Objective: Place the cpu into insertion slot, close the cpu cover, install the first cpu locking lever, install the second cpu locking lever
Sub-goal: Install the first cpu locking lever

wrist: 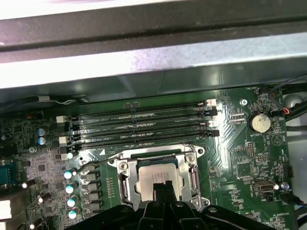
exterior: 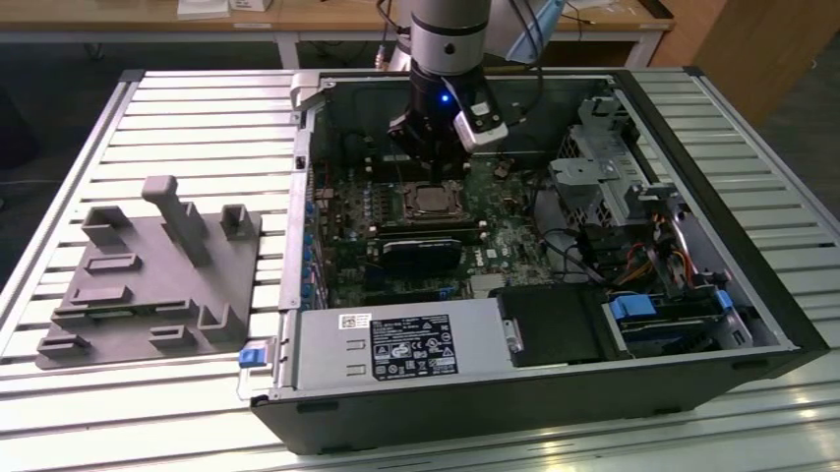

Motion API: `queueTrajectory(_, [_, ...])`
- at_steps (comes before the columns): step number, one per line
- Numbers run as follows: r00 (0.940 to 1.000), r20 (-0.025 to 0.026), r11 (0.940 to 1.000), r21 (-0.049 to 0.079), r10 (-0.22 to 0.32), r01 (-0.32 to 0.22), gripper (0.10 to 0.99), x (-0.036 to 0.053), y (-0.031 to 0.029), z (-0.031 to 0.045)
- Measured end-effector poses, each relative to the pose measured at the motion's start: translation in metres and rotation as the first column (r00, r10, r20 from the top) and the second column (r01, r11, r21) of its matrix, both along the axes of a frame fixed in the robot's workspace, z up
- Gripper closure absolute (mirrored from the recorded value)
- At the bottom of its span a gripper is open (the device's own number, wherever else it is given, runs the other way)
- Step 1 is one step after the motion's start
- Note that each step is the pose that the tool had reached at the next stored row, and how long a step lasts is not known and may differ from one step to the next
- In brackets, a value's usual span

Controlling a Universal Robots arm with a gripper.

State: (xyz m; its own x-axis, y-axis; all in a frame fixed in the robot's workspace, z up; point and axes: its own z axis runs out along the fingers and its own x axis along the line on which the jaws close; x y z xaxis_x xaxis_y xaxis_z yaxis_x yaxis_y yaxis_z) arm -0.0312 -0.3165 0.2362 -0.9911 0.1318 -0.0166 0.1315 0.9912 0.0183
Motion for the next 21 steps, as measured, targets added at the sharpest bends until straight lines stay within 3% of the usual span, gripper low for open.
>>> queueTrajectory(10, [1.0000, 0.0002, 1.0000, 0.000, 0.000, 0.000, 0.980, -0.0043, 0.0000, 0.0022])
queueTrajectory(21, [1.0000, 0.0036, 1.0000, 0.000, 0.000, 0.000, 0.980, -0.0320, 0.0000, 0.0022])
